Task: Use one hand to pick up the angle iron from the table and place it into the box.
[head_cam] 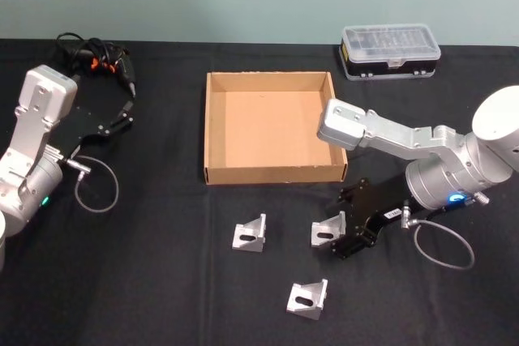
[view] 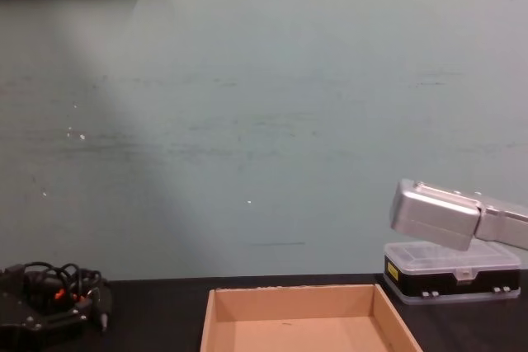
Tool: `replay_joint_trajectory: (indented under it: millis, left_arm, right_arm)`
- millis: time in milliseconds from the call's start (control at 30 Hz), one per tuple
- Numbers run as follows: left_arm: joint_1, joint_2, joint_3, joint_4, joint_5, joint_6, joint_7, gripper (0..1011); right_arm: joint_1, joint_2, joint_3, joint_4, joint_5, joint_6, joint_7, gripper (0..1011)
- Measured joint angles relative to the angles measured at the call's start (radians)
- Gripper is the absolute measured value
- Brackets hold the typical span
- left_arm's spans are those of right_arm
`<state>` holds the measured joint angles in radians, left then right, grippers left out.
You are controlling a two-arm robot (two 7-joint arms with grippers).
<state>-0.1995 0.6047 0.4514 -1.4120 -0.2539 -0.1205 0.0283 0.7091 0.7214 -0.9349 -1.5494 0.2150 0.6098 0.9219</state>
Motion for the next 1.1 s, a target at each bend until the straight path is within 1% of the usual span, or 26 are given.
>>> replay_joint_trajectory:
  millis: [100,133,400,467,733,833,867,933,967,1033,1067,1100]
  left_arm:
    - [0.000,0.000,0.000,0.000,0.000,0.000,0.000,1000]
    - [0.000,0.000,0.000,0.000,0.000,0.000,0.000,1000]
    - [0.000,0.000,0.000,0.000,0.000,0.000,0.000,1000]
    - [0.000,0.000,0.000,0.000,0.000,0.000,0.000,1000]
    - [0.000,0.000,0.000,0.000,0.000,0.000,0.000,1000]
    - [0.000,0.000,0.000,0.000,0.000,0.000,0.000,1000]
    - [0.000,0.000,0.000,0.000,0.000,0.000,0.000,1000]
    - [0.000,0.000,0.000,0.000,0.000,0.000,0.000,1000]
    - [0.000,0.000,0.000,0.000,0.000,0.000,0.000,1000]
    - [0.000,0.000,0.000,0.000,0.000,0.000,0.000,1000]
    - [0.000,0.000,0.000,0.000,0.000,0.000,0.000,1000]
    - [0.000,0.000,0.000,0.000,0.000,0.000,0.000,1000]
  right_arm:
    - [-0.002,0.000,0.002,-0.001,0.000,0.000,-0.005,760]
    - [-0.003,0.000,0.003,-0.002,0.001,0.000,-0.007,707]
    - [-0.004,0.000,0.007,-0.003,0.003,-0.004,-0.011,468]
    - [-0.004,0.000,0.007,-0.001,0.003,-0.006,-0.011,453]
    - [-0.004,0.000,0.007,0.000,0.003,-0.009,-0.011,453]
    - [-0.008,-0.001,0.013,-0.002,0.009,-0.009,-0.013,453]
    - [-0.010,-0.001,0.017,-0.002,0.015,-0.010,-0.013,453]
    - [-0.018,-0.005,0.036,0.001,0.047,-0.016,-0.012,453]
    - [-0.025,-0.008,0.053,0.004,0.076,-0.022,-0.010,453]
    - [-0.031,-0.011,0.072,0.006,0.108,-0.028,-0.009,453]
    - [-0.035,-0.015,0.088,0.006,0.138,-0.033,-0.009,453]
    - [-0.037,-0.017,0.096,0.006,0.150,-0.035,-0.009,453]
